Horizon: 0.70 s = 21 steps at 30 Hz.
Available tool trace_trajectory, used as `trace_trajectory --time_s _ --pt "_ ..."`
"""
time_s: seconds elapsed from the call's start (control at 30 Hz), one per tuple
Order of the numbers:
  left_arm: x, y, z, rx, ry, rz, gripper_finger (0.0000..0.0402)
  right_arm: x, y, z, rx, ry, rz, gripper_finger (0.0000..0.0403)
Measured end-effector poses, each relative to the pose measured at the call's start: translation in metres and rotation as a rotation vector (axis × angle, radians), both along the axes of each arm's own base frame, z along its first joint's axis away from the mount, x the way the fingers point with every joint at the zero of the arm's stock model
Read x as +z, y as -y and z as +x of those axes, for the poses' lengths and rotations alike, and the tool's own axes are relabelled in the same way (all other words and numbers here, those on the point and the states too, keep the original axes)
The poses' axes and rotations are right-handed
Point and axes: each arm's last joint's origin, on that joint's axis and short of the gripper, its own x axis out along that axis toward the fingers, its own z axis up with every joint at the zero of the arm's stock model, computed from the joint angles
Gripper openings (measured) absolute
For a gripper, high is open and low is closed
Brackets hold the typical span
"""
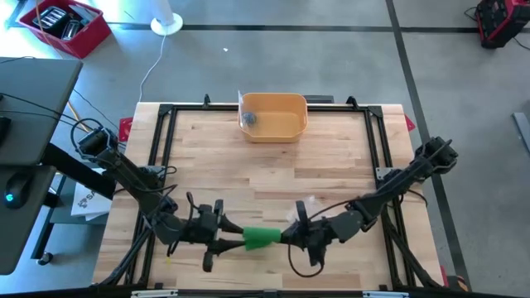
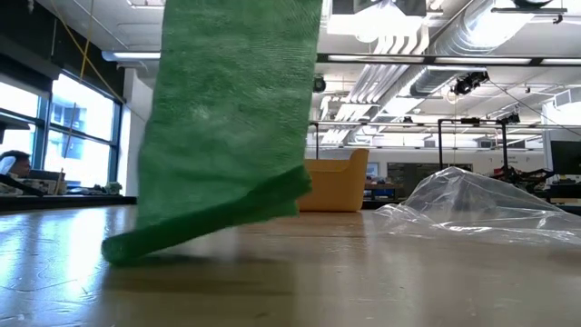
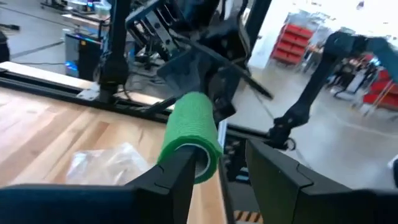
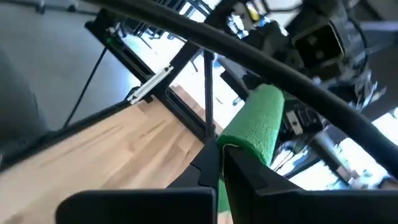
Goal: Roll bandage
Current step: Roll the green bandage
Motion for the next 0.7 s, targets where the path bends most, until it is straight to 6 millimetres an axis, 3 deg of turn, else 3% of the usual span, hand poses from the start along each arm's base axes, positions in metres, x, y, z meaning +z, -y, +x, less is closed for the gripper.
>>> trace_trajectory --time_s 0.4,0.57,0.7 --pt "-0.002 -0.016 0.016 -0.079 -0.028 -0.086 0.0071 -0.001 -0.003 -0.002 0.04 0.015 -0.096 0.0006" --pt "-0.003 -0.014 0.016 -0.119 -0.023 0.004 0.0031 -0.001 -0.003 -0.002 0.032 0.003 -0.048 0.0006" --pt "-0.004 -0.007 0.01 -0.148 -0.016 0.143 0.0007 0.0 -0.002 -0.002 -0.038 -0.018 0.09 0.0011"
